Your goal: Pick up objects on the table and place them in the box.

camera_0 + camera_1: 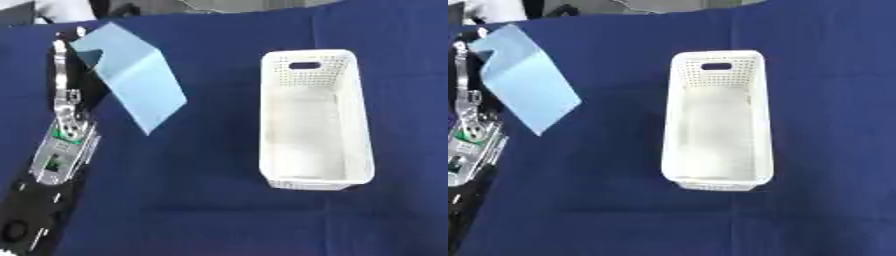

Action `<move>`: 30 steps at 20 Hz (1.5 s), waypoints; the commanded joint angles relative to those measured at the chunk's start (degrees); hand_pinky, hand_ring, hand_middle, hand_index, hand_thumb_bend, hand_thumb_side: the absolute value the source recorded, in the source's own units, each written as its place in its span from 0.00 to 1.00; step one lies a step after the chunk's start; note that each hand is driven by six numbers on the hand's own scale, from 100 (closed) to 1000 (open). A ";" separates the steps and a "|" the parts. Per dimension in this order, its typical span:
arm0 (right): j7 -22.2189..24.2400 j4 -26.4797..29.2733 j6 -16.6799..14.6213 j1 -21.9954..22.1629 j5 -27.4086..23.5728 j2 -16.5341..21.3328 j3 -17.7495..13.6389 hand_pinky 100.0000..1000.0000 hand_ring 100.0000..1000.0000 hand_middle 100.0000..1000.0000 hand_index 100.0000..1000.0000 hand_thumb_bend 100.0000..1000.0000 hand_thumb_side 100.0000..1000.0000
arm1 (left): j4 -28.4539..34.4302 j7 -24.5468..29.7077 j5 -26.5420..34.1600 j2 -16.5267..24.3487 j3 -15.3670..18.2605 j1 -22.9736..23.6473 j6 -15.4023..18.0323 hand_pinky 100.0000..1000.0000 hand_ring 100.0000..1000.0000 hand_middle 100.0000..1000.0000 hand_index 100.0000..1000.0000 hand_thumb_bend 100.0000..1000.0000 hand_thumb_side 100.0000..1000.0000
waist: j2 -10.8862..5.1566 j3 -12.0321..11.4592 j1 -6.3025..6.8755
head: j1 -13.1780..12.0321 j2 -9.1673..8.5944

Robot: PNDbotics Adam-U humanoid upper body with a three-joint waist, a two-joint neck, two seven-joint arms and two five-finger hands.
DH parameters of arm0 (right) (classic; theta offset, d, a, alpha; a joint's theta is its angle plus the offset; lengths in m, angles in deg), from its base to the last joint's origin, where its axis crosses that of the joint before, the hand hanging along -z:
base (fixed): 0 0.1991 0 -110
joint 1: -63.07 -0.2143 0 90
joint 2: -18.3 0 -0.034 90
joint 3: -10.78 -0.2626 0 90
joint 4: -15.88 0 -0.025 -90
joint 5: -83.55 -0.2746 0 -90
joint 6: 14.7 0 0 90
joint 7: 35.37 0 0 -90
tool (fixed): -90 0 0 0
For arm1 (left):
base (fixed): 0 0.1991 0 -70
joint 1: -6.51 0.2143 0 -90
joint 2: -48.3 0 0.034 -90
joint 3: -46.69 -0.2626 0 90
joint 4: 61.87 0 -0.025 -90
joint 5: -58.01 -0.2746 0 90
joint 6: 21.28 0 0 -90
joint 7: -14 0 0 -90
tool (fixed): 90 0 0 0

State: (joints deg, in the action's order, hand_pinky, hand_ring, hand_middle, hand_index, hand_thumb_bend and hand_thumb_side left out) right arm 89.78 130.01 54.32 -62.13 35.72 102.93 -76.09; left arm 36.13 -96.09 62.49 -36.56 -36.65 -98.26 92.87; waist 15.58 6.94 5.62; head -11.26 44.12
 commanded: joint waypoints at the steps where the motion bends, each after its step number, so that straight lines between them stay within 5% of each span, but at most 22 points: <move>1: -0.11 0.46 -0.16 -0.16 0.05 -0.19 -0.30 0.25 0.40 0.40 0.59 0.00 0.53 | 2.00 0.75 1.35 1.64 0.18 -2.07 -0.52 0.00 0.00 0.00 0.24 0.00 0.28 | -1.34 -0.15 -0.27 | -0.88 0.00; 16: -0.53 0.46 0.99 -0.23 -0.01 -0.65 0.17 0.24 0.40 0.40 0.59 0.00 0.53 | -0.86 12.49 -2.81 4.66 -8.96 -14.08 -1.37 0.00 0.00 0.00 0.25 0.00 0.27 | -2.55 2.80 1.09 | -2.55 0.00; 30: -0.72 0.46 1.29 -2.07 -1.27 -1.20 0.56 0.24 0.39 0.40 0.59 0.00 0.53 | -10.17 22.60 -7.69 1.52 -13.71 -20.57 0.55 0.00 0.00 0.00 0.24 0.00 0.27 | -2.78 9.26 2.53 | -5.60 -0.95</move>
State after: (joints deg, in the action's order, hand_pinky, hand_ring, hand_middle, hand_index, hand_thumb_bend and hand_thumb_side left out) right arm 89.15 130.01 55.46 -63.28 34.69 101.67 -75.64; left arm 25.97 -74.08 55.60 -35.56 -50.43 -117.82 93.18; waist 14.14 16.35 8.52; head -16.15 43.93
